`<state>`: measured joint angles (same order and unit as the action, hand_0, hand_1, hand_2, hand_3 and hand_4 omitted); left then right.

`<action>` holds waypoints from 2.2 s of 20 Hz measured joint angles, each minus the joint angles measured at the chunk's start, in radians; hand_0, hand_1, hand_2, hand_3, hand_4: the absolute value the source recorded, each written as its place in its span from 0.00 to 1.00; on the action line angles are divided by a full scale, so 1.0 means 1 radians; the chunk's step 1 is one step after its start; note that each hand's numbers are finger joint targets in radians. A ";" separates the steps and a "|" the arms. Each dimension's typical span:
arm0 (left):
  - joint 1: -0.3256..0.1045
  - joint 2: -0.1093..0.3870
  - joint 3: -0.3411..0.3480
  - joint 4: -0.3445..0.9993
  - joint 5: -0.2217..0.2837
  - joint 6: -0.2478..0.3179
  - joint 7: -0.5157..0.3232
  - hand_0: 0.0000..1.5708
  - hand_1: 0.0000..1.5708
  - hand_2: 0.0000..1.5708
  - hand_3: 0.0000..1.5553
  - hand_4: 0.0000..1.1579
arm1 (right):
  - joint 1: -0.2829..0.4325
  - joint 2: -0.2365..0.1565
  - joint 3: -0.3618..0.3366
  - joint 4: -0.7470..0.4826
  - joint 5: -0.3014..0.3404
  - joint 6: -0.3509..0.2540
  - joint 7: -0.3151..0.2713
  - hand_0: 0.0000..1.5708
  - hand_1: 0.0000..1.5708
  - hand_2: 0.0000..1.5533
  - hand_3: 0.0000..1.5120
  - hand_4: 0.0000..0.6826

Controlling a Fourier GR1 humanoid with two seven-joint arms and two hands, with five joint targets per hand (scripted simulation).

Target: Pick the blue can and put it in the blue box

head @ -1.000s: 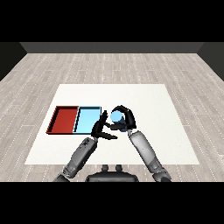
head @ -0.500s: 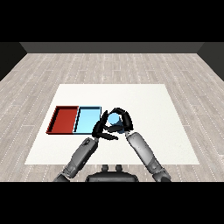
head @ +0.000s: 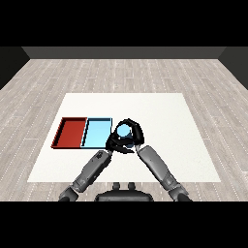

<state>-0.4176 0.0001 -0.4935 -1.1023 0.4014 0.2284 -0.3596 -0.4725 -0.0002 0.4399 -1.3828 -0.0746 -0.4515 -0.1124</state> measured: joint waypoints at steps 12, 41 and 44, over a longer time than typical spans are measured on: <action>-0.045 0.012 -0.083 0.054 0.117 0.148 -0.015 1.00 1.00 0.97 0.85 0.58 | 0.011 -0.010 0.067 -0.008 -0.141 -0.051 -0.082 0.93 0.93 0.93 0.92 0.91; -0.100 0.003 -0.109 0.187 0.261 0.194 -0.285 1.00 1.00 1.00 0.98 0.99 | 0.067 -0.021 -0.022 -0.085 -0.135 0.080 -0.026 0.00 0.00 0.00 0.00 0.00; -0.099 0.002 -0.083 0.196 0.244 0.193 -0.284 1.00 1.00 1.00 0.99 1.00 | 0.112 -0.029 -0.057 -0.129 -0.148 0.113 -0.054 0.00 0.00 0.00 0.00 0.00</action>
<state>-0.5167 0.0020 -0.5768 -0.9067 0.6453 0.4211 -0.6432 -0.3606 -0.0287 0.3831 -1.5113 -0.2229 -0.3389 -0.1667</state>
